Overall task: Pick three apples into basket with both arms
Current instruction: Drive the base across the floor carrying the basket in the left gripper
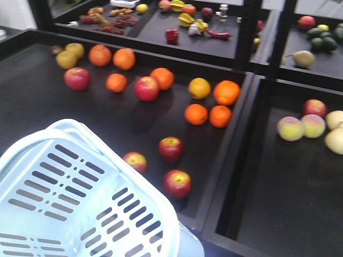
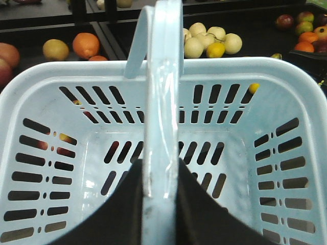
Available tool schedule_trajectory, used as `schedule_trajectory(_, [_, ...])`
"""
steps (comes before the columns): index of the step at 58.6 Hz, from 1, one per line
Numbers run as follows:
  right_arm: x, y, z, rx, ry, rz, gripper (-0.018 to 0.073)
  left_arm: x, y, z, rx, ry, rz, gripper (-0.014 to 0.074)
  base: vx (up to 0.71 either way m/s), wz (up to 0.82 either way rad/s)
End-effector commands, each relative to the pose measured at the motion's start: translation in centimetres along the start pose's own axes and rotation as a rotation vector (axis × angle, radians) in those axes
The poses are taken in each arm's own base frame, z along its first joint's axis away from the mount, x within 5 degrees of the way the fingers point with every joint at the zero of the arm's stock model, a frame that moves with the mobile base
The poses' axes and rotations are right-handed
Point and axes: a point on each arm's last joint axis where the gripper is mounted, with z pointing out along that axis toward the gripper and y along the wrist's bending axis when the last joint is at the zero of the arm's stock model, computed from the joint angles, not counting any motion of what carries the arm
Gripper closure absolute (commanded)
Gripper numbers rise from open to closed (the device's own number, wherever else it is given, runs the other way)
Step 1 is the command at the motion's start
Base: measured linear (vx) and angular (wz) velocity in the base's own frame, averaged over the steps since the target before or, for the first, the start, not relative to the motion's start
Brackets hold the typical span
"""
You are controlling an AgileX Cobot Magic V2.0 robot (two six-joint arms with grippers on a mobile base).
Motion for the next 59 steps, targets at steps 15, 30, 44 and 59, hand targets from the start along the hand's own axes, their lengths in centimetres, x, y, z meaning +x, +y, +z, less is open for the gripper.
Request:
schedule_trajectory(15, [-0.32, 0.02, -0.05, -0.001, -0.071, -0.015, 0.0568, -1.58, -0.1, -0.47, 0.0, -0.121, -0.021, 0.0602, -0.14, 0.53])
schedule_trajectory(30, [-0.32, 0.02, -0.05, -0.001, -0.071, -0.015, 0.0568, -1.57, -0.1, -0.47, 0.0, -0.12, -0.021, 0.0602, -0.14, 0.54])
schedule_trajectory(44, [-0.32, 0.02, -0.05, -0.001, -0.071, -0.015, 0.0568, -1.57, -0.1, -0.47, 0.0, -0.12, -0.021, 0.0602, -0.14, 0.54])
schedule_trajectory(59, [-0.32, 0.02, -0.05, -0.001, -0.071, -0.015, 0.0568, -1.57, -0.1, -0.47, 0.0, -0.12, -0.021, 0.0602, -0.13, 0.51])
